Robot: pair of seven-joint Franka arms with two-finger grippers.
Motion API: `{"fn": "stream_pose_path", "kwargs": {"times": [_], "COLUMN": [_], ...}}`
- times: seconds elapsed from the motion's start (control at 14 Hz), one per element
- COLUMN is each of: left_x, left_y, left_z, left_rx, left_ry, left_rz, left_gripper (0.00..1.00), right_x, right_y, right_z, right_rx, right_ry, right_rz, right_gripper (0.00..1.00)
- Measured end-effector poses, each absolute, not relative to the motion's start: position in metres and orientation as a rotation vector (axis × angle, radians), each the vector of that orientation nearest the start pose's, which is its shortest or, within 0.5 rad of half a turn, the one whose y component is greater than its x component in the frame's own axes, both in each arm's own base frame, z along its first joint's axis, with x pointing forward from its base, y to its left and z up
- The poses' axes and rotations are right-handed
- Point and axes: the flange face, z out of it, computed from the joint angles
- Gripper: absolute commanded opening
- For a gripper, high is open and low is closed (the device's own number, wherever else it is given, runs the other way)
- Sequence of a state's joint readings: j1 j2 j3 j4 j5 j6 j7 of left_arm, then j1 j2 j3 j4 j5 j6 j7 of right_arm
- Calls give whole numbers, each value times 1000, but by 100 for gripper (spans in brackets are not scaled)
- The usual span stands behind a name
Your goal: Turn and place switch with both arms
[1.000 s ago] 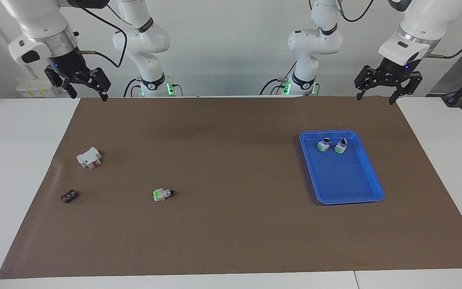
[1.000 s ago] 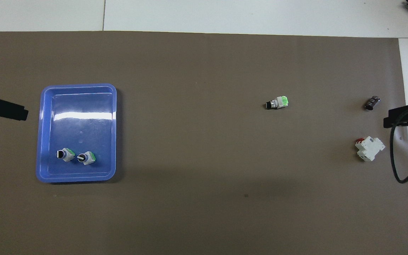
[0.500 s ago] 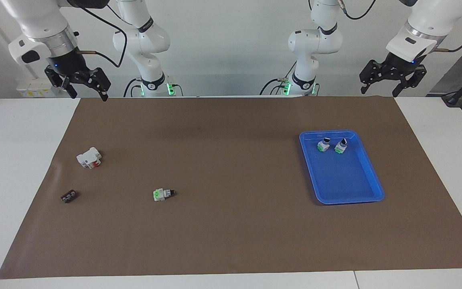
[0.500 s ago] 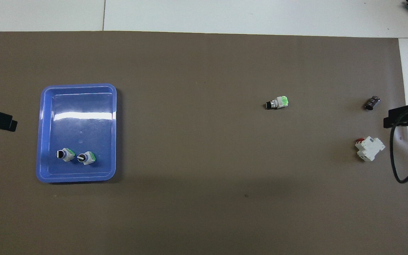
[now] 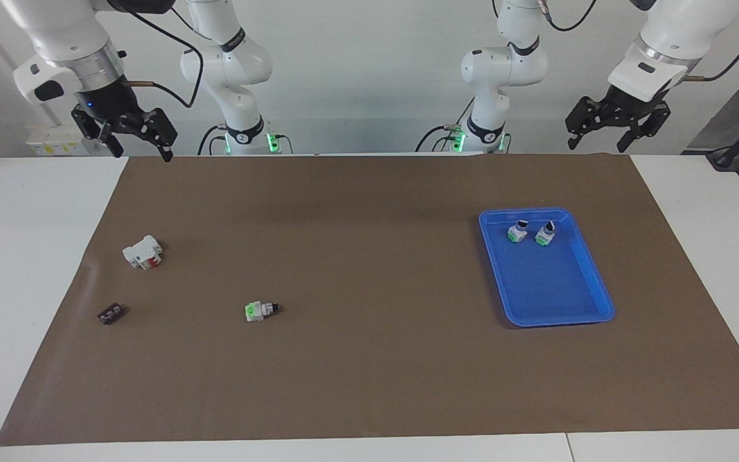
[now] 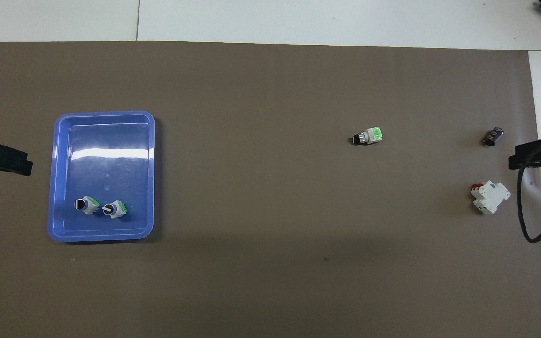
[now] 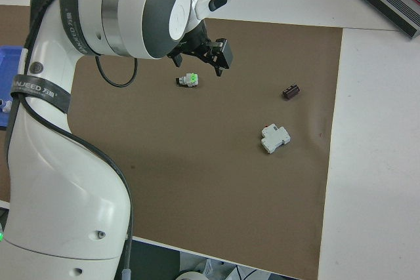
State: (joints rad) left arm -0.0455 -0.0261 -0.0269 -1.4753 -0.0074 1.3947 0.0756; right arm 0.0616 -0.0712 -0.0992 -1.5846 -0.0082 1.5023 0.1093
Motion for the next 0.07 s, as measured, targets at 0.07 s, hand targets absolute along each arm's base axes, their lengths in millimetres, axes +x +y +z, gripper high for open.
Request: {"fn": "stream_pose_path", "kwargs": {"times": [0.07], "left_x": [526], "left_y": [-40], "left_z": [668], "left_rx": [-3138], "left_ry": [235], "left_rz": [87], "left_gripper": [100], "right_x": [525], "right_y": [-23], "right_z": [650], "right_rx": [-3135], "right_ry": [231], "right_rz": [18], "right_gripper": [100]}}
